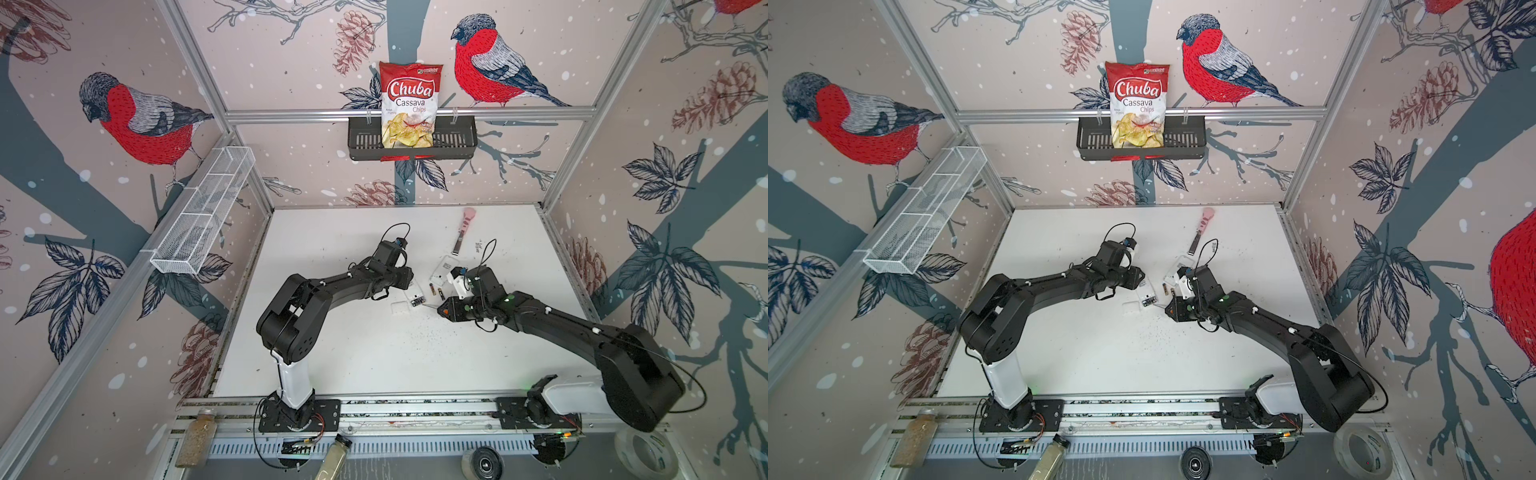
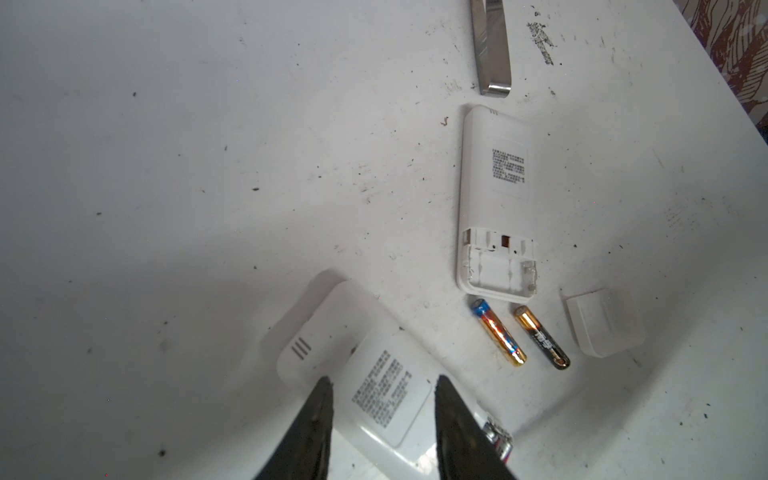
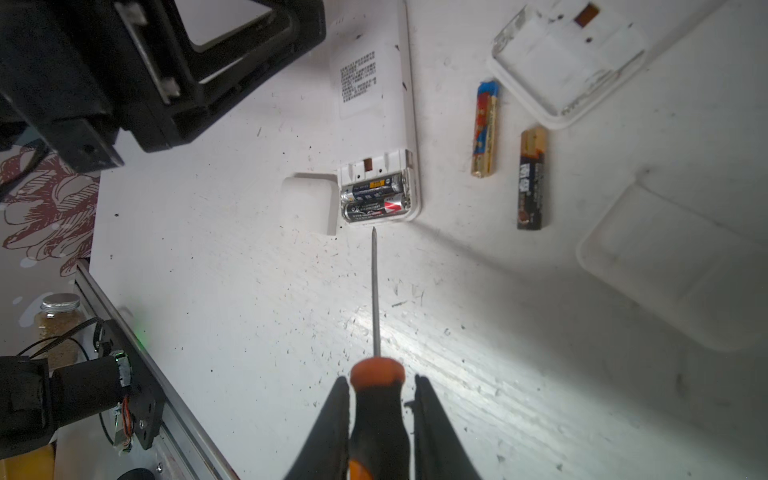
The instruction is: Unload the batteries from the remote control
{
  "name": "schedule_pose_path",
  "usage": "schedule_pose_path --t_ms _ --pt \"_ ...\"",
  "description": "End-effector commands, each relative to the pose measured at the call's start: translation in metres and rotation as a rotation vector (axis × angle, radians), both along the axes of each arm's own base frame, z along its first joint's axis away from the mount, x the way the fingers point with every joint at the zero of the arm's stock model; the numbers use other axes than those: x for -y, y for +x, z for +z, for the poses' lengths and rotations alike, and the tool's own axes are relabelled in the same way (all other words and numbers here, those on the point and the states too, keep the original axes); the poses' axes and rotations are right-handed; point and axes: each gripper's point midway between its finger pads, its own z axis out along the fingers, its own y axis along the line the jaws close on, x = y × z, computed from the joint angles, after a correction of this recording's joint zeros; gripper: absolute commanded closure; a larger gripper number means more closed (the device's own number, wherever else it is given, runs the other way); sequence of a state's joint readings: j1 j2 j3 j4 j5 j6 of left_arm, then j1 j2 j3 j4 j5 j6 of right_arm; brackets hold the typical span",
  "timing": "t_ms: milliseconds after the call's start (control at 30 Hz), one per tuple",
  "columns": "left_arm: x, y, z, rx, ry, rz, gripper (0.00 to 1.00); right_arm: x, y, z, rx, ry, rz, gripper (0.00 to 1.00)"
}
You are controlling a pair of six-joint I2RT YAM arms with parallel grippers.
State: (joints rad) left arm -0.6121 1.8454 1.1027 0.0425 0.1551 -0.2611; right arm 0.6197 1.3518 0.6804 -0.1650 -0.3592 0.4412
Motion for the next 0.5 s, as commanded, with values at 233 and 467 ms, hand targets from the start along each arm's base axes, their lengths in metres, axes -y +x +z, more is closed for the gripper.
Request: schedule_pose_path --t_ms 233,467 --pt "0.003 -0.01 -0.018 -0.019 0.083 -0.049 0.64 -0.003 0.006 0.004 0.026 -0.004 -0.001 0.93" --pt "0.004 -0.01 -0.028 -0.04 0.112 -0.048 0.65 -0.004 0.009 0.006 0.03 -0.006 0.003 0.93"
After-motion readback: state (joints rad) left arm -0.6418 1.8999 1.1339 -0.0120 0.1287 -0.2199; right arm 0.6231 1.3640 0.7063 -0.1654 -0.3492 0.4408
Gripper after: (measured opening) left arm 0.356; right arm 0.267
